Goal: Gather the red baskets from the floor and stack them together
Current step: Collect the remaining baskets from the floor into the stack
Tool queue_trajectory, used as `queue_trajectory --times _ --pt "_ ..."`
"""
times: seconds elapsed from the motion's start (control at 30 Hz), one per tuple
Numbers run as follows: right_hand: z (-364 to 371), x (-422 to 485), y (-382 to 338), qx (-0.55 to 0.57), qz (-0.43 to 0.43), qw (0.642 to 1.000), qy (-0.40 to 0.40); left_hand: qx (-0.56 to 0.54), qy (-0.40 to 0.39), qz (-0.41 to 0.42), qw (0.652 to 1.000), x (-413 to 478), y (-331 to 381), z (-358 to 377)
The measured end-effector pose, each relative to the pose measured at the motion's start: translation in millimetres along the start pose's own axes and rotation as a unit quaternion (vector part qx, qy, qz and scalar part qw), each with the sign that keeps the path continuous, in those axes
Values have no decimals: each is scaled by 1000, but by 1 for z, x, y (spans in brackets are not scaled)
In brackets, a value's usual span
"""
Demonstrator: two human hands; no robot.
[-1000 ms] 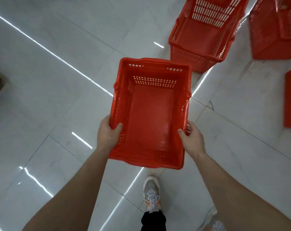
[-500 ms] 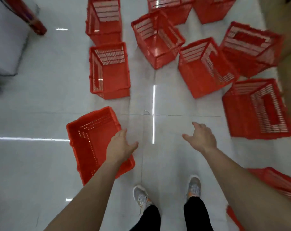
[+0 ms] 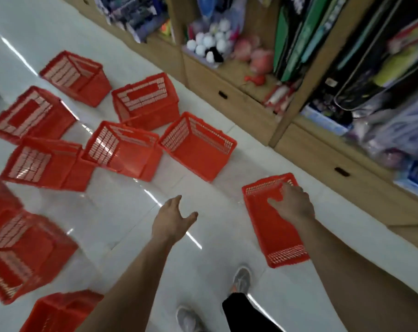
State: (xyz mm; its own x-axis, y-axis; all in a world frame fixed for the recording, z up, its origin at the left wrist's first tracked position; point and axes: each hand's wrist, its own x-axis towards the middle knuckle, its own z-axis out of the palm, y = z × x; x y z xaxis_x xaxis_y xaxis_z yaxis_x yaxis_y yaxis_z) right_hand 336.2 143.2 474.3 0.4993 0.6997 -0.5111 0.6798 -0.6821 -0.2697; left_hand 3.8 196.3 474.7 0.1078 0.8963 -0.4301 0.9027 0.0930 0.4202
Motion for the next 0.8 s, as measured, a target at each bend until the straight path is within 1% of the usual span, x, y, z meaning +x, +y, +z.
queue_trajectory --times 0.1,0.2,0.3,0.43,0.53,0.63,0.7,0.77,0.8 --pt "-6 23 78 53 79 995 -3 21 -44 41 998 30 68 48" --pt "18 42 155 110 155 982 -1 67 -92 75 991 65 113 110" --pt "67 54 231 162 223 961 -9 120 -131 104 979 106 142 176" --pt "162 73 311 211 319 923 -32 171 -158 152 961 171 165 270" --pt "243 93 342 250 365 896 -28 184 -166 191 950 225 173 339" --pt "316 121 351 299 377 877 -1 204 -157 201 945 281 172 402" --pt "352 142 350 349 385 853 43 209 -129 217 945 318 166 440" --pt "378 158 347 401 419 806 117 209 -96 211 950 349 159 472" --pt "388 163 349 411 430 789 155 204 -85 199 955 361 156 485"
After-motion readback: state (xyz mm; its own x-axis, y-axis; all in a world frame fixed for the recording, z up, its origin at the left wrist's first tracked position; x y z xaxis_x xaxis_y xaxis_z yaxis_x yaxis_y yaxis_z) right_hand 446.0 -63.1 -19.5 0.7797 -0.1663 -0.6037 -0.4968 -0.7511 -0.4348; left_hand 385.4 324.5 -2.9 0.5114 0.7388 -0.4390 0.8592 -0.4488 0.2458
